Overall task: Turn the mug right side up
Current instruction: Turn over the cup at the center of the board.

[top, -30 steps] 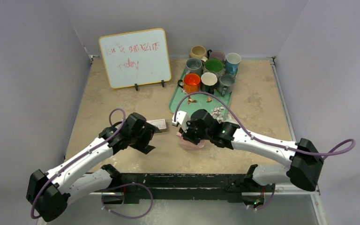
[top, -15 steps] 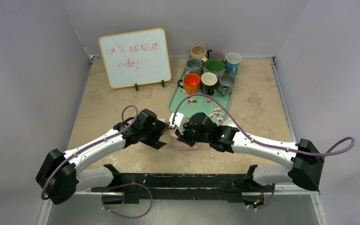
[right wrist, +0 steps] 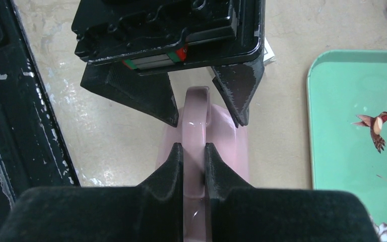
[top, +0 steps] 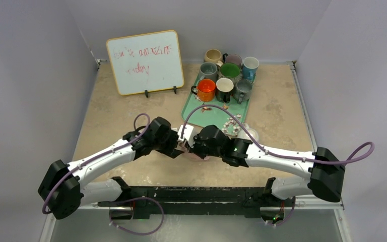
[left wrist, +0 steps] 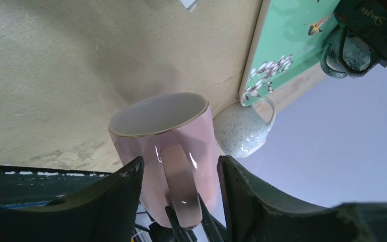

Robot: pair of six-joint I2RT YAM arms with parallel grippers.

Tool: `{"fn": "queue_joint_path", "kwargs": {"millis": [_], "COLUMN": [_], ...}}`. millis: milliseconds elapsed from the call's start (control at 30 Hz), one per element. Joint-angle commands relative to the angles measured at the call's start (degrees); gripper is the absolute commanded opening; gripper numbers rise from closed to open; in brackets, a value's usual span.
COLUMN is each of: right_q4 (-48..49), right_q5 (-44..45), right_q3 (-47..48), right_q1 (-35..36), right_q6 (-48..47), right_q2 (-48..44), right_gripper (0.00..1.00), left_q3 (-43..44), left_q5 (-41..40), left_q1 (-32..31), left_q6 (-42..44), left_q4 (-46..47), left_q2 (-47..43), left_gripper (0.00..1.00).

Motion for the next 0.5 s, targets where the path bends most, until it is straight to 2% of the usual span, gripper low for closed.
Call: {"fn": "queue_joint_path", "kwargs": {"millis": [0, 200, 467], "right_q4": [7.3, 8.0, 7.4], "right_q5": [2.5, 5.1, 6.4], "right_q3": [0.3, 0.8, 1.5], "right_q1": [1.2, 3.0, 5.1], "right_q6": [-2.2, -3.6, -5.2], "right_q2": [-0.7, -0.2, 2.1], "right_gripper": [0.00, 0.00, 0.00], "left_q3": [1.4, 2.2, 2.0], "left_q5": [0.2, 0.4, -0.6], "left_q1": [-0.4, -0.9, -1.1], "left_q6": [-1.2, -0.7, -0.7], "left_q4": [1.3, 1.2, 1.4], "left_q2": [-0.4, 1.1, -0.9], "left_gripper": [0.53, 0.44, 0.19]}}
